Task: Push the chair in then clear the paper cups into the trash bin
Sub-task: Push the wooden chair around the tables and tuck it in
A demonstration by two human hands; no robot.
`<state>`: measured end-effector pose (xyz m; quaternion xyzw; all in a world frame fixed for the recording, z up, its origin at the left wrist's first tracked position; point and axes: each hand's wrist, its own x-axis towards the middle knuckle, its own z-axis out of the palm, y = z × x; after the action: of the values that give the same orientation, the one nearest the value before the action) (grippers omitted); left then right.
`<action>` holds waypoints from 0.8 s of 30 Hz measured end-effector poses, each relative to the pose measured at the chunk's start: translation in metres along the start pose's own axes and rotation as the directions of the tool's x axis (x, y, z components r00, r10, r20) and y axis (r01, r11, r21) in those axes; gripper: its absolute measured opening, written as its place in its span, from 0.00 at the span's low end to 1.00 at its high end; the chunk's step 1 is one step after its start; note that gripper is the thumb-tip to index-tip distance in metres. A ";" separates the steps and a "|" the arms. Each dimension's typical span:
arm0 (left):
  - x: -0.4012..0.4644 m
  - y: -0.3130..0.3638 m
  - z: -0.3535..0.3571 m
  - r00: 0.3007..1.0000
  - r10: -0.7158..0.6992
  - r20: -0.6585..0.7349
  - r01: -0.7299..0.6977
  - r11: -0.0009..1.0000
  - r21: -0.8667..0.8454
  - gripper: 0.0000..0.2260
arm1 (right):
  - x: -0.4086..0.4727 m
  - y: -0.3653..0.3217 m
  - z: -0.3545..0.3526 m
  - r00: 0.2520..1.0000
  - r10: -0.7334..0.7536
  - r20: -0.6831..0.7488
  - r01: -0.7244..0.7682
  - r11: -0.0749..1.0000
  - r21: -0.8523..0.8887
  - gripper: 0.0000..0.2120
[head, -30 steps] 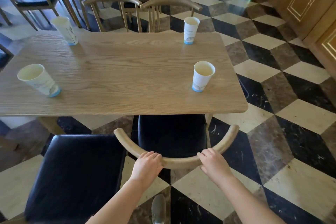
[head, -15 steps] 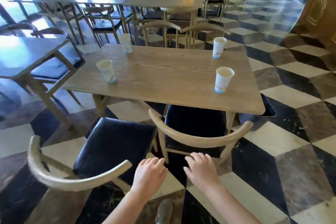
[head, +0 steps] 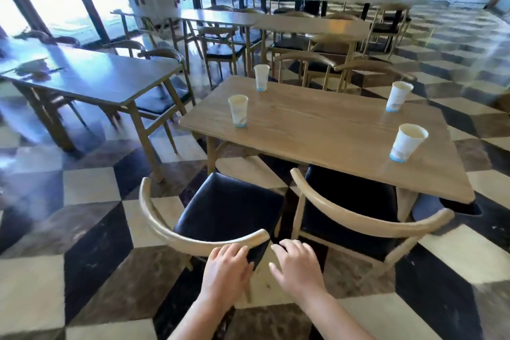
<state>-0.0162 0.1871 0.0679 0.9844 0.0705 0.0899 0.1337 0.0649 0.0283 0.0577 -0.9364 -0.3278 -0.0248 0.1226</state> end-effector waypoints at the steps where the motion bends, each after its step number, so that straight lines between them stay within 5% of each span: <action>1: -0.004 -0.015 -0.004 1.000 0.001 -0.012 -0.001 1.000 -0.011 0.09 | 0.005 -0.014 0.005 1.000 -0.005 -0.006 0.005 1.000 -0.004 0.18; 12: -0.031 -0.208 -0.049 0.995 0.071 0.067 -0.075 0.996 0.052 0.18 | 0.060 -0.189 0.069 0.998 0.047 -0.037 -0.045 0.997 0.065 0.17; 24: 0.017 -0.282 -0.025 0.970 0.129 0.205 -0.155 0.981 0.116 0.24 | 0.104 -0.197 0.111 0.989 0.143 0.028 -0.142 0.989 -0.045 0.29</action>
<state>-0.0373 0.4649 0.0165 0.9976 -0.0081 -0.0034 0.0685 0.0205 0.2671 0.0055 -0.9602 -0.2612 -0.0085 0.0989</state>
